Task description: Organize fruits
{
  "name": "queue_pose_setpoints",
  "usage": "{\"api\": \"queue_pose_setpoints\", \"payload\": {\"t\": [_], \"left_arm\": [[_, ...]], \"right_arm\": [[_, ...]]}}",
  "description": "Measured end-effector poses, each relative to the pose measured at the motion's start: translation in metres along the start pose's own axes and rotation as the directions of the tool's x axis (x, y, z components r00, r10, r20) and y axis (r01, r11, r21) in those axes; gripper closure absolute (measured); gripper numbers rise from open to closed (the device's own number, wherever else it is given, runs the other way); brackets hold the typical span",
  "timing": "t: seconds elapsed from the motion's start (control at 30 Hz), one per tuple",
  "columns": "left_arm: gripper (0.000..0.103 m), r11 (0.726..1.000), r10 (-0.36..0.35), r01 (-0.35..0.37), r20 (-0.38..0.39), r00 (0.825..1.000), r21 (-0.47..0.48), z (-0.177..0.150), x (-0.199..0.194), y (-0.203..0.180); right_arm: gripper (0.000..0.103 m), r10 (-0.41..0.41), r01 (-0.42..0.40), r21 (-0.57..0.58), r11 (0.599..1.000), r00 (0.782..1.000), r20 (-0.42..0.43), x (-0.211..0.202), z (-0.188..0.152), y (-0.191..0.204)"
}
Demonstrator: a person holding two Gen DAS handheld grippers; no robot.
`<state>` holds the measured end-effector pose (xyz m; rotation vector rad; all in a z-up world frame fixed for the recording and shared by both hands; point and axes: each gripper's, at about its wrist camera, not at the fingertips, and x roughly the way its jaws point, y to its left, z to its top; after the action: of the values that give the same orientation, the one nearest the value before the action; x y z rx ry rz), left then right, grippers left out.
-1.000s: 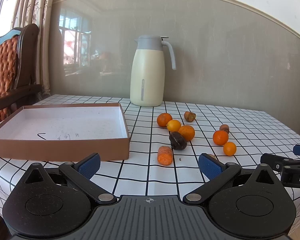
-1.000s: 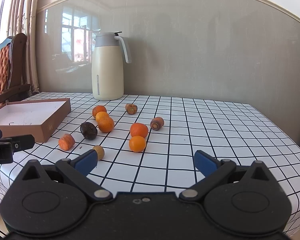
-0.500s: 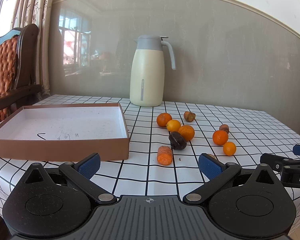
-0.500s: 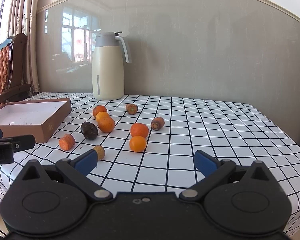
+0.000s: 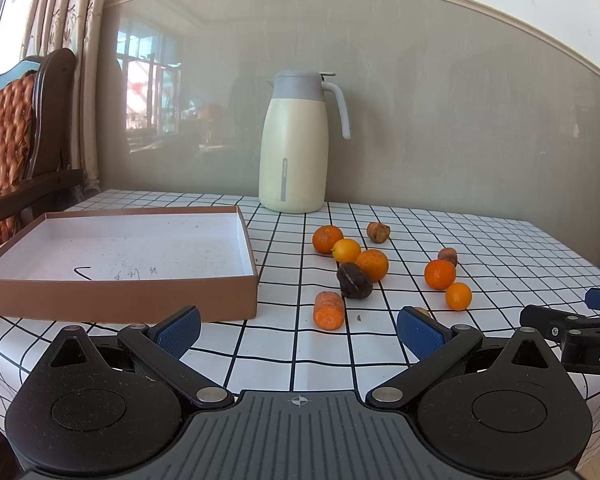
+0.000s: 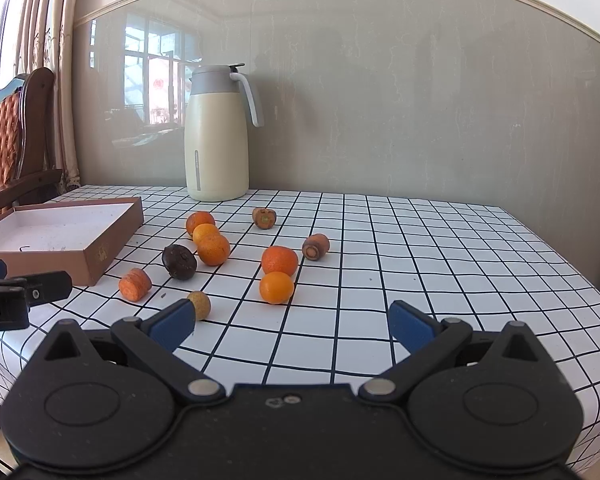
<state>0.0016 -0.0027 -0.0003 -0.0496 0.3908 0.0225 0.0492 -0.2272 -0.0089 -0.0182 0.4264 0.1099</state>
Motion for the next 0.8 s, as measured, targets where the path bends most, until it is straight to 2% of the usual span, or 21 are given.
{"api": "queue_pose_setpoints", "payload": {"t": [0.5, 0.67, 0.73, 0.8], "left_arm": [[0.000, 0.999, 0.030, -0.030, 0.005, 1.000, -0.034, 0.000, -0.002, 0.004], [0.000, 1.000, -0.028, 0.028, -0.056, 0.998, -0.005, 0.001, 0.015, 0.000], [0.000, 0.998, -0.061, 0.062, -0.061, 0.996, 0.005, 0.001, 0.022, -0.003], [0.000, 0.997, -0.072, 0.074, -0.054, 0.996, 0.022, 0.002, 0.028, -0.008]], "right_arm": [[0.006, 0.010, -0.010, 0.003, 1.000, 1.000, -0.002, 0.000, 0.000, 0.000], [0.006, 0.047, -0.047, -0.035, 0.998, 0.999, -0.007, 0.010, 0.005, 0.003], [0.010, 0.050, -0.050, -0.072, 0.996, 0.999, -0.012, 0.018, 0.007, 0.005], [0.023, 0.065, -0.068, -0.092, 0.993, 0.997, -0.042, 0.030, 0.009, 0.006]]}}
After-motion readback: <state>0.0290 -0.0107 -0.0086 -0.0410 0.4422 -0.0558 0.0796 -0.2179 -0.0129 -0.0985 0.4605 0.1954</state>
